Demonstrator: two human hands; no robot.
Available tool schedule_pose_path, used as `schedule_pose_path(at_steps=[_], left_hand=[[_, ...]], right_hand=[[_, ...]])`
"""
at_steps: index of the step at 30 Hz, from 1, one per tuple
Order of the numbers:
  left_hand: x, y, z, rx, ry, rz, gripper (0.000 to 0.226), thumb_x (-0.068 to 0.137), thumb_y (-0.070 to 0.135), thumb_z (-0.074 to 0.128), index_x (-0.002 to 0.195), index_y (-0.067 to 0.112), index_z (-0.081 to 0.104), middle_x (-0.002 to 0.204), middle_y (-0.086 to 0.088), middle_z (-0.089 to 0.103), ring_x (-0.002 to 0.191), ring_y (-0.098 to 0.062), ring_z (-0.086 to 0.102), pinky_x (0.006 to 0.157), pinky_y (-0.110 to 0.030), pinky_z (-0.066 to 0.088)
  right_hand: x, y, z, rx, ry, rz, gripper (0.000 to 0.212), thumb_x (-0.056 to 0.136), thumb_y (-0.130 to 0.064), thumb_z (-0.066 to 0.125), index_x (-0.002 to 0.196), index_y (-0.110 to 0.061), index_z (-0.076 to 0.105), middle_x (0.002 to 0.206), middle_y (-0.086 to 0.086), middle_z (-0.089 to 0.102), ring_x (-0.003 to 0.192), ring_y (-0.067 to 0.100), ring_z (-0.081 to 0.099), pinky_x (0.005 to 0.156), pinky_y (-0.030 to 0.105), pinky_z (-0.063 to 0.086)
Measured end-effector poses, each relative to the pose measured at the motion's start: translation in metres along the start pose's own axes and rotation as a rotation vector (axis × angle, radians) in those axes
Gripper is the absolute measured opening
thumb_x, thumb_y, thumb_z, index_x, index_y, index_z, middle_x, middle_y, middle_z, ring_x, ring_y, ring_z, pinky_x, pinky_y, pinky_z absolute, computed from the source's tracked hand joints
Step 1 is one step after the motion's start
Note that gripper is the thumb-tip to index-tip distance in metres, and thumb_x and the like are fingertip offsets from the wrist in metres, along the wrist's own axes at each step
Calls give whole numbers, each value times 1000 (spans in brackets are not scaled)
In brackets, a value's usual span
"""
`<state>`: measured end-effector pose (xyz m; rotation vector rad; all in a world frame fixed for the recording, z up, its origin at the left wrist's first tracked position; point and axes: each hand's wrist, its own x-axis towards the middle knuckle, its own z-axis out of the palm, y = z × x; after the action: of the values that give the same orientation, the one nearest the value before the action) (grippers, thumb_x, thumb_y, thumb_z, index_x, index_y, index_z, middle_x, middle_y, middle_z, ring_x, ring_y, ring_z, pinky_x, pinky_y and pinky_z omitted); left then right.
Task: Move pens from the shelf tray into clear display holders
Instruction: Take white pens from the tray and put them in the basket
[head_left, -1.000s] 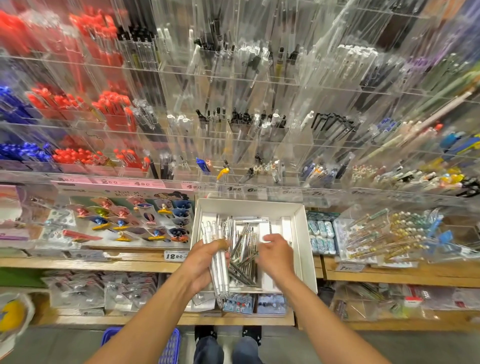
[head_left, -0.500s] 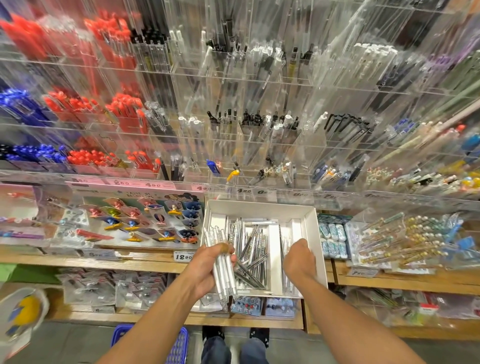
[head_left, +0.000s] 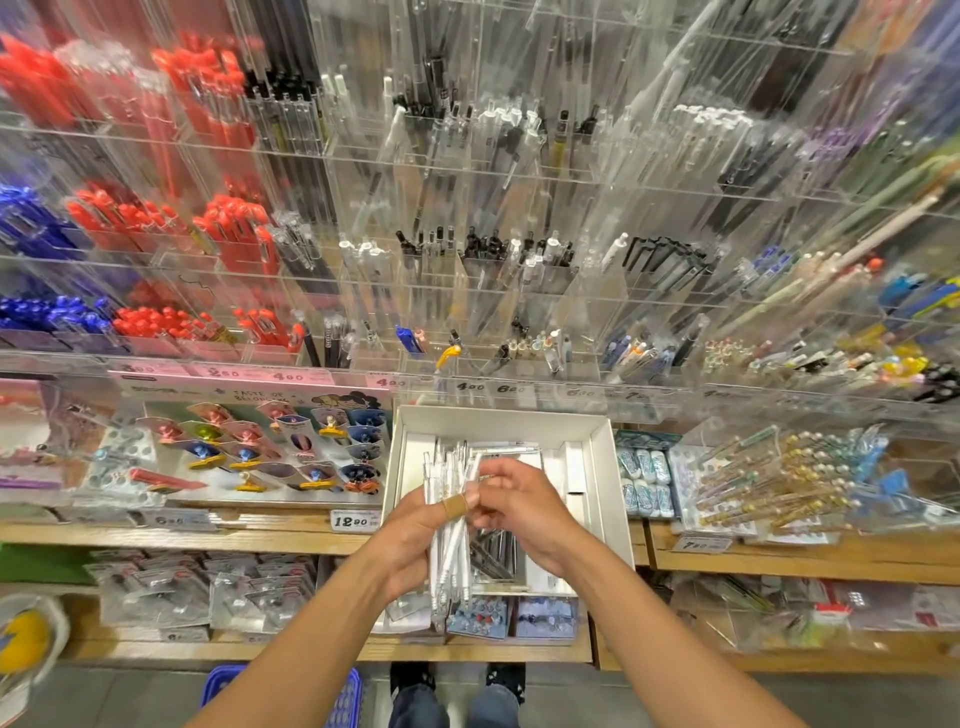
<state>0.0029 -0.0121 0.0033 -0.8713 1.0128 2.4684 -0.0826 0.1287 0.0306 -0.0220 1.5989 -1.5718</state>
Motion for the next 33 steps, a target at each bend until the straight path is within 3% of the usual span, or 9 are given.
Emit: schedule_pose_path(at_steps=[5, 8, 10, 16, 20, 23, 26, 29, 33], left_hand=[[-6, 2, 1, 43, 41, 8, 68, 51, 9, 97, 110, -4, 65, 92, -23, 72, 73, -29, 71, 60, -34, 58], [-10, 6, -5, 21, 141, -13, 80, 61, 2, 90, 127, -6, 45, 96, -24, 68, 72, -31, 69, 63, -40, 58], [-11, 7, -9, 3, 155, -26, 70, 67, 2, 83, 126, -8, 46, 83, -18, 68, 63, -27, 67, 58, -38, 58], [-12, 7, -18, -90, 151, -6, 58, 68, -2, 81, 118, -6, 52, 77, -15, 67, 61, -24, 66, 55, -32, 57], [-13, 10, -21, -190, 99, -2, 69, 64, -4, 84, 124, -1, 50, 83, -19, 67, 65, -28, 66, 55, -35, 57], [-14, 13, -18, -229, 58, -3, 54, 67, -4, 83, 113, -2, 54, 83, -17, 65, 66, -27, 65, 54, -35, 58], [-14, 12, -16, -230, 76, -21, 35, 73, -1, 79, 102, -5, 60, 81, -18, 64, 65, -27, 63, 53, -35, 57], [-11, 11, -13, -233, 95, -22, 36, 72, 3, 81, 102, -7, 63, 79, -19, 63, 60, -26, 63, 54, -37, 57], [-9, 8, -4, -265, 87, -24, 45, 73, 6, 84, 108, -11, 62, 94, -26, 62, 81, -40, 69, 75, -51, 57]], right_hand=[[17, 11, -10, -151, 45, 15, 16, 91, -20, 67, 106, -16, 68, 83, 0, 72, 66, 15, 68, 62, 24, 55], [46, 16, -38, -633, 313, -22, 21, 95, -19, 60, 114, -18, 66, 109, 1, 67, 93, 20, 67, 86, 35, 55], [67, 17, -53, -920, 383, -37, 30, 95, -12, 58, 125, -14, 61, 125, 4, 61, 113, 23, 58, 98, 32, 46], [96, 32, -67, -1552, 244, -62, 61, 82, 16, 45, 138, -7, 44, 136, 11, 50, 111, 32, 59, 98, 42, 47], [92, 33, -64, -1748, 133, -105, 53, 83, 10, 49, 134, -4, 44, 123, 15, 55, 105, 33, 62, 82, 40, 50], [76, 25, -64, -1641, 43, 86, 31, 90, -6, 50, 120, -5, 53, 112, 14, 60, 97, 30, 62, 74, 37, 48], [49, 14, -62, -1147, 76, 221, 18, 90, -13, 57, 106, -5, 62, 100, 15, 67, 66, 20, 63, 59, 30, 50], [10, 3, -44, -698, 12, 182, 17, 89, -11, 63, 106, -16, 59, 93, 6, 68, 54, 6, 60, 51, 20, 49], [-34, 3, -1, -536, -78, 50, 17, 88, -16, 66, 102, -21, 60, 85, 3, 68, 57, 8, 63, 55, 19, 51]])
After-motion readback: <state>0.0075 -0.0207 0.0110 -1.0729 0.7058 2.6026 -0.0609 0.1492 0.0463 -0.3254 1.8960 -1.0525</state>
